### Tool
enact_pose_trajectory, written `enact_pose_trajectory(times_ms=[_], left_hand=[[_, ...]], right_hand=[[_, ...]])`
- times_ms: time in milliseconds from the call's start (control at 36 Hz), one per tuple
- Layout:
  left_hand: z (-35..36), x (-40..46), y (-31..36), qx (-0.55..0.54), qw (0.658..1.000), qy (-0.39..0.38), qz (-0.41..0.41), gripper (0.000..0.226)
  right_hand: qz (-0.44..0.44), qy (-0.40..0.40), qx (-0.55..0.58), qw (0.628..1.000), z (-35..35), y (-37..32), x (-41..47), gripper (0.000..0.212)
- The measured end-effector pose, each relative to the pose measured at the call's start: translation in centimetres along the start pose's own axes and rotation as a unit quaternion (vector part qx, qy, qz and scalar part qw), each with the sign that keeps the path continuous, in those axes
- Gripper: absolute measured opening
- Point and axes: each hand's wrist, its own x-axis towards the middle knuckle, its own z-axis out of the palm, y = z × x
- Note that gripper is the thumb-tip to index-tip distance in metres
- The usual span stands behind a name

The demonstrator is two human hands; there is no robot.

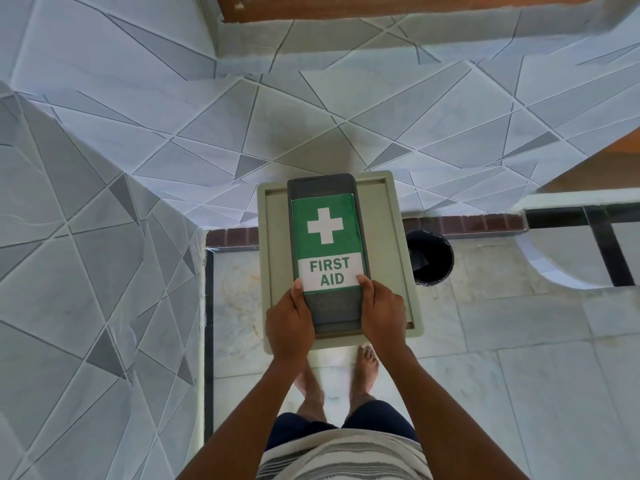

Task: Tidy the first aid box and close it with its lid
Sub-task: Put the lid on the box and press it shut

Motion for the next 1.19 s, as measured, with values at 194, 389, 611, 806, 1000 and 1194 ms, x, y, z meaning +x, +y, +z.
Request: enact_pose_trajectory(times_ms=[194,389,611,806,1000,1194], left_hand=[[-0.8,0.7,0.9,-0.086,0.993,-0.064,0.059,0.039],[0.2,-0.7,1.6,-0.114,0.989,-0.091,0.039,0.05],[0.9,-0.7,1.7,-0.126,0.986,-0.108,0.029,0.054],[0.8,-0.3,1.7,-0.13,0.984,-0.122,0.01,0.058],[0.8,-0.3,2.4,-0.123,0.986,-0.115,0.0,0.056],[0.8,-0.6,2.8,-0.106,0.988,-0.108,-0.017,0.047]], right_hand=[[-0.109,-0.002,0.111,0.988,-1.0,-0.6,0.1,0.026],[-0.097,-0.019,0.112,0.989,-2.3,-0.4,-0.3,0.036],[-0.099,-0.013,0.098,0.99,-3.0,0.0,0.0,0.031],[-0.105,0.006,0.08,0.991,-3.0,-0.3,0.3,0.035],[-0.118,-0.006,0.096,0.988,-3.2,-0.4,0.6,0.029],[-0.131,-0.025,0.108,0.985,-3.3,0.2,1.4,0.039]])
